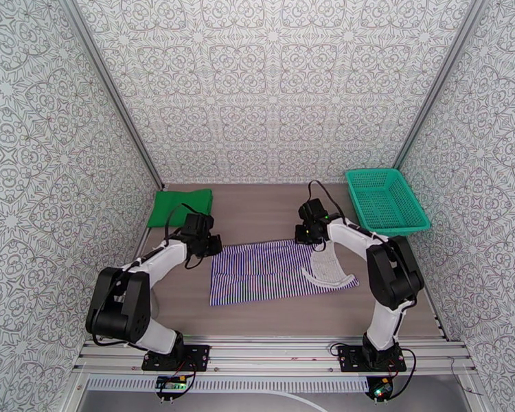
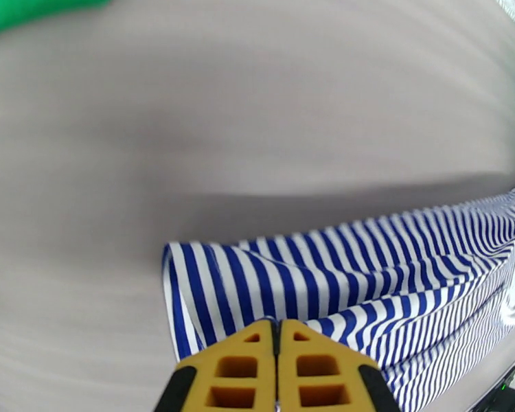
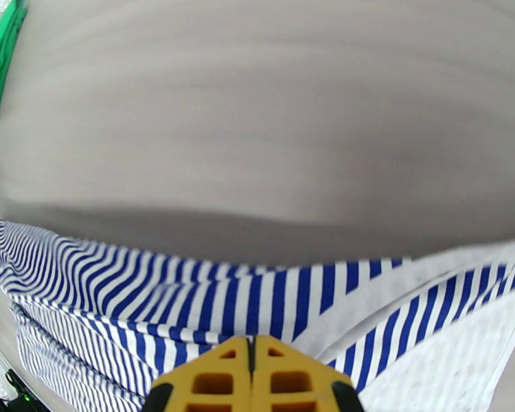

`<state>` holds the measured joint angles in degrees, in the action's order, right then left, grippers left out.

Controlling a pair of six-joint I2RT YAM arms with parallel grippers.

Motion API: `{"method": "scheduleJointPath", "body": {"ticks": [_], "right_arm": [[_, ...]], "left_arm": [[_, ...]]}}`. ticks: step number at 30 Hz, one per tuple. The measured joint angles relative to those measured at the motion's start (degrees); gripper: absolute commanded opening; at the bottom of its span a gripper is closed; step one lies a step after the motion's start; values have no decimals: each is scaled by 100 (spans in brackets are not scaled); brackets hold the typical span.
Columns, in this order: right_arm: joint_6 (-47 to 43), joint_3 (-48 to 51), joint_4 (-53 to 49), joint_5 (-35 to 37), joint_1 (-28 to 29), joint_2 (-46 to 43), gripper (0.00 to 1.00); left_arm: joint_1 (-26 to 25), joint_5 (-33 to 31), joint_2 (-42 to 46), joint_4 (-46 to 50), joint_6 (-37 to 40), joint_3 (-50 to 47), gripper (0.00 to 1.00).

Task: Fold and stack the mixed laundry pile

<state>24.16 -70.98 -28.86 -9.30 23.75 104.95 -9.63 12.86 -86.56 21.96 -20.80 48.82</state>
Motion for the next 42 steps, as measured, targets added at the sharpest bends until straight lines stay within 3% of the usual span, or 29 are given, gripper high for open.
{"method": "scheduleJointPath", "body": {"ticks": [10,15,20,23,24,25,29,32,37,42], "right_arm": [[387,953,601,195,98,-444,1],[595,1294,905,225,146,-455,17],[699,1613,1067,249,179,-719,16],[772,1733,1163,264,184,-920,25],[776,1744,1172,267,184,-949,29],[800,1746,1172,269,188,-966,32],[824,1753,1082,295,203,-1130,33],[820,1753,879,444,205,-1456,36],[728,1309,166,968,136,-1753,36],[505,184,-306,1246,-431,-1027,30]], "left_arm": [[-2,66,361,-39,-63,-516,0],[-2,87,293,-164,-151,-765,0],[2,83,284,-216,-221,-962,0],[2,83,289,-227,-282,-999,0],[2,83,289,-232,-306,-999,9],[2,83,289,-232,-326,-999,11],[-9,37,326,-225,-411,-999,12],[-9,-59,468,-216,-448,-999,31],[-7,-232,699,-81,-514,-999,37],[13,-398,1062,162,-531,-990,39]]}}
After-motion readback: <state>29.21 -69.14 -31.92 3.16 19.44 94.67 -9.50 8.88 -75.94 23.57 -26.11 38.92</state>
